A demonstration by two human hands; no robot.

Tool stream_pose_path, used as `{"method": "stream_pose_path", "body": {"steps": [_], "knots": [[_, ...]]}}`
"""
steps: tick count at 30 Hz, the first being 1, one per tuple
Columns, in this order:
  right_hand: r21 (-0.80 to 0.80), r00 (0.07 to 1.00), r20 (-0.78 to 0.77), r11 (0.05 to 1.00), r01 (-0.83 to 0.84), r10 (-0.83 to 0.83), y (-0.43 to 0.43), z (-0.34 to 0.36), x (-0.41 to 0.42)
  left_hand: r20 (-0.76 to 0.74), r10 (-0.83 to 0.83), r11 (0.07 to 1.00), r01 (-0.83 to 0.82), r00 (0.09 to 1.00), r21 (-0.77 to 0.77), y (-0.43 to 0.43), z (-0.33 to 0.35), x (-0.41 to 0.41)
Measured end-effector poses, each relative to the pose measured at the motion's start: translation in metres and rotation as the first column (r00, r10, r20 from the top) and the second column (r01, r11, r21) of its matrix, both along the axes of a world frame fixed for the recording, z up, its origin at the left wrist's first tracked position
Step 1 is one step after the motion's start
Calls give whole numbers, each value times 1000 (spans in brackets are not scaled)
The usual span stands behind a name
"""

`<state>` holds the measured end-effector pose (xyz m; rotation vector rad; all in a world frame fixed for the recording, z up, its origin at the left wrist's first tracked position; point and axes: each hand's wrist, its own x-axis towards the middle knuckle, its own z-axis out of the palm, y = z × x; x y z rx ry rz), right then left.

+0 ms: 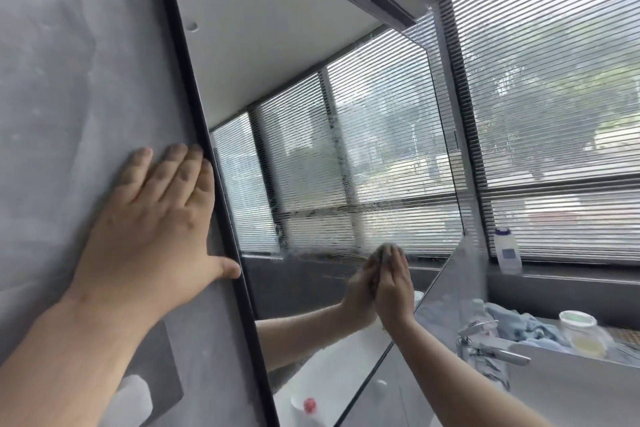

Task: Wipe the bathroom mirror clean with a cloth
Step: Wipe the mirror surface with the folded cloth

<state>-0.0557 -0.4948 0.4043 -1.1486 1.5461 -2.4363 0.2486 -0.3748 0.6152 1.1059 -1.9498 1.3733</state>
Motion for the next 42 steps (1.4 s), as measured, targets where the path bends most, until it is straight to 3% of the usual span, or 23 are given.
{"method": "stream_pose_path", "body": {"steps": [4, 6, 10, 16, 19, 22, 24, 28, 36, 38, 39, 42], "knots": [[193, 965, 260, 981, -14, -38, -15, -61, -25, 38, 72, 996, -74, 997, 43, 0, -13, -1], [211, 942, 334, 976, -48, -26, -34, -89, -34, 44, 104, 993, -106, 994, 43, 2, -14, -2], [200, 940, 340, 979, -45, -27, -29, -69, -22, 56, 163, 985, -165, 985, 42, 5, -14, -2], [19, 988, 112, 993, -113, 110, -2, 11, 29, 65, 209, 977, -211, 976, 15, 10, -15, -2], [-123, 985, -149, 987, -101, 82, 25, 48, 74, 29, 134, 990, -135, 991, 47, 8, -15, -2], [-313, 841, -535, 944, -102, -87, 51, 61, 119, 6, 92, 993, -92, 996, 72, 6, -16, -2], [-355, 742, -661, 918, -175, -114, 66, 61, 138, -6, 76, 995, -76, 997, 70, 6, -16, -2], [-359, 639, -748, 920, -159, -181, 74, 41, 134, -32, 69, 995, -67, 997, 71, 7, -18, -3], [-280, 390, -904, 934, -224, -177, 77, -62, 117, -33, 42, 998, -40, 999, 52, 7, -28, -1], [-251, 415, -898, 946, -204, -148, 71, -52, 108, -31, 40, 998, -38, 999, 48, 7, -28, -1], [-240, 480, -867, 956, -166, -135, 66, -45, 102, -32, 39, 998, -37, 999, 46, 6, -28, -1], [-113, 802, -593, 994, -5, -64, 41, -38, 69, -31, 32, 999, -30, 999, 38, 5, -28, -1]]}}
